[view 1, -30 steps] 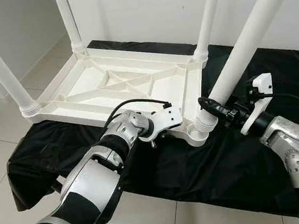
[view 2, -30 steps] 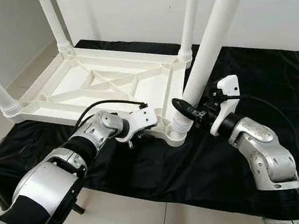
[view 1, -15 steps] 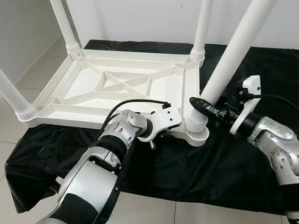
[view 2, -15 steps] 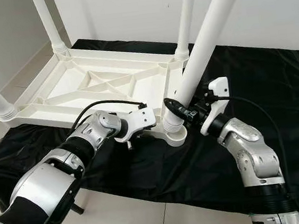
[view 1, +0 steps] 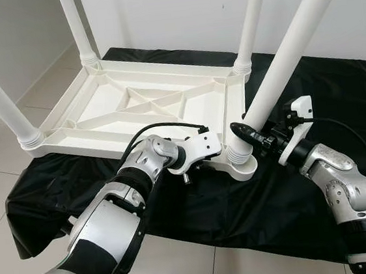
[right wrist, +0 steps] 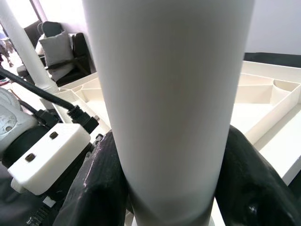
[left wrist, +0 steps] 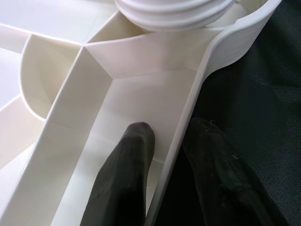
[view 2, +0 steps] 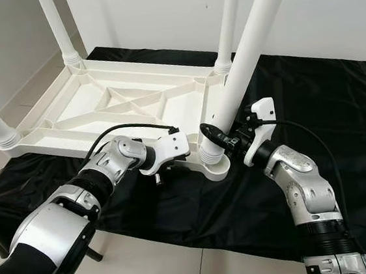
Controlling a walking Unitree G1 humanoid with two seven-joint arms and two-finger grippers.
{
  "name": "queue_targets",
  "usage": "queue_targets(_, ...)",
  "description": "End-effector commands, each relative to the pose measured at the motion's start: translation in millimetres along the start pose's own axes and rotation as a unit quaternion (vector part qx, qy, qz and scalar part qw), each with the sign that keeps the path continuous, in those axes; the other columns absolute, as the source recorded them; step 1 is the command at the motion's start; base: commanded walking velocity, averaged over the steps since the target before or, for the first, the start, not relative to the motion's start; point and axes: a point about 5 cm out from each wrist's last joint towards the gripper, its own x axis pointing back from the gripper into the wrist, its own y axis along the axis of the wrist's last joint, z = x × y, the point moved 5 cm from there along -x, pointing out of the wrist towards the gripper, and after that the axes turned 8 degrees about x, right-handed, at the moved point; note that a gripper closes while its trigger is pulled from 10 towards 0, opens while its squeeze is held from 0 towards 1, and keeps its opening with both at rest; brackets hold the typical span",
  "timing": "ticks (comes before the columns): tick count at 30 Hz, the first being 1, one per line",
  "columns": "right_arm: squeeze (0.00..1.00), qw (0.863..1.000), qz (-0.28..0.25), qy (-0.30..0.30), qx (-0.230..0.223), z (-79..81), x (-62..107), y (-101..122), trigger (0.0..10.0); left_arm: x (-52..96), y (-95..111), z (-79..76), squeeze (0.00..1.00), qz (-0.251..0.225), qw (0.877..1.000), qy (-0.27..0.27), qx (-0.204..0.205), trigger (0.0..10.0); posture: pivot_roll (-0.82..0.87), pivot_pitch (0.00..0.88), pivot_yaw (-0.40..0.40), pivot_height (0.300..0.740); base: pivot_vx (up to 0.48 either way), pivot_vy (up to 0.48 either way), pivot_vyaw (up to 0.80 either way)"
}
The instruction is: Building children table
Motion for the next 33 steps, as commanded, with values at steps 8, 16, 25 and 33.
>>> queue_targets(8,0.00,1.000,0.024,0.013,0.005,5.5,10.9,-12,10.0,-2.1,-6,-5.6,0.00,-0.001,1.000,-0.012,0.018,10.0,-0.08,0.057,-0.003,0.740,0.000,0.000,0.00)
queue_targets(16,0.00,0.999,0.043,0.021,0.005,9.1,15.1,-22,10.0,-1.0,-6,-4.2,0.00,0.000,1.000,-0.010,0.016,10.0,-0.08,0.065,0.000,0.740,0.000,0.000,0.00)
queue_targets(25,0.00,0.998,0.060,0.032,0.020,9.9,18.7,-25,10.0,0.9,-4,-1.1,0.00,0.000,1.000,-0.006,0.014,10.0,-0.08,0.072,-0.001,0.740,0.000,0.000,0.00)
queue_targets(33,0.00,0.998,0.051,0.026,0.026,7.6,13.4,-21,10.0,1.3,-4,-0.2,0.00,-0.002,1.000,-0.004,0.015,10.0,-0.08,0.075,0.000,0.740,0.000,0.000,0.00)
